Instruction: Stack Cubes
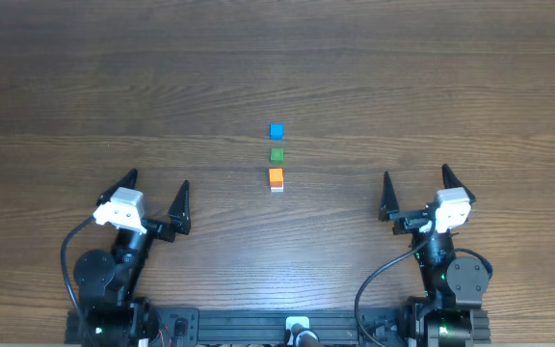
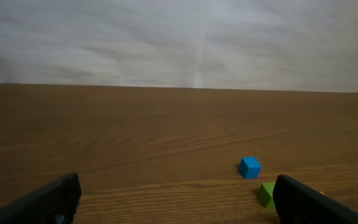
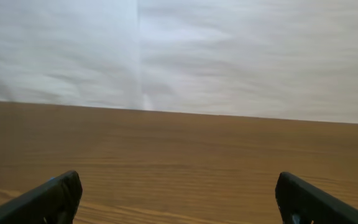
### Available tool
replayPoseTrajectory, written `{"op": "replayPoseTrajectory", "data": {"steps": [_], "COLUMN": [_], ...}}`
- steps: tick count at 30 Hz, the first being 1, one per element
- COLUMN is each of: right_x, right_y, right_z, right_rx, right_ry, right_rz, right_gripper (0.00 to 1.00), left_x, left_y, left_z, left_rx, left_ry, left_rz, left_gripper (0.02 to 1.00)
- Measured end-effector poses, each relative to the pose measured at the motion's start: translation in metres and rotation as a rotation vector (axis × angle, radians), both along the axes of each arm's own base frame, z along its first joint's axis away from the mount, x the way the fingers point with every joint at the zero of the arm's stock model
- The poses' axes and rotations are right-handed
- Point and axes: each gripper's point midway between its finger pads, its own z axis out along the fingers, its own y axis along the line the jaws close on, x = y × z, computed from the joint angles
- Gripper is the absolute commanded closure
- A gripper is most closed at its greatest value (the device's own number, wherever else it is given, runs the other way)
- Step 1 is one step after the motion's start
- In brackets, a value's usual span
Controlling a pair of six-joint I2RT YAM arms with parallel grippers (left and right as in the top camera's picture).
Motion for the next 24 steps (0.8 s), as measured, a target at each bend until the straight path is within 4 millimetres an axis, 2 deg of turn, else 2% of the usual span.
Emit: {"op": "replayPoseTrajectory", "data": {"steps": [6,9,13,17,20,24], "right_x": [-0.003,-0.004,0.006,0.035,0.060,0.095], "right_y": [0.005,0.006,0.007,0.007,0.006,0.008], "right_z": [0.001,0.019,0.054,0.078,0.079,0.070], "right_rx": [0.014,0.017,0.022,0.056,0.093,0.136], "right_ry": [0.062,0.102,0.161,0.300,0.431,0.620], "right_rz": [0.028,0.034,0.044,0.054,0.051,0.053], "right_gripper": [0.009,0.007,0.009,0.009,0.009,0.007], "left_x": [0.000,0.000,0.000,0.000,0.000,0.000], "left_y": [0.000,0.000,0.000,0.000,0.000,0.000], "left_z": [0.000,0.000,0.000,0.000,0.000,0.000], "left_rx": [0.000,0.000,0.000,0.000,0.000,0.000], "left_ry": [0.000,0.000,0.000,0.000,-0.001,-0.001], "left_rz": [0.000,0.000,0.000,0.000,0.000,0.000], "left_gripper": [0.020,0.020,0.018,0.020,0.020,0.020]}}
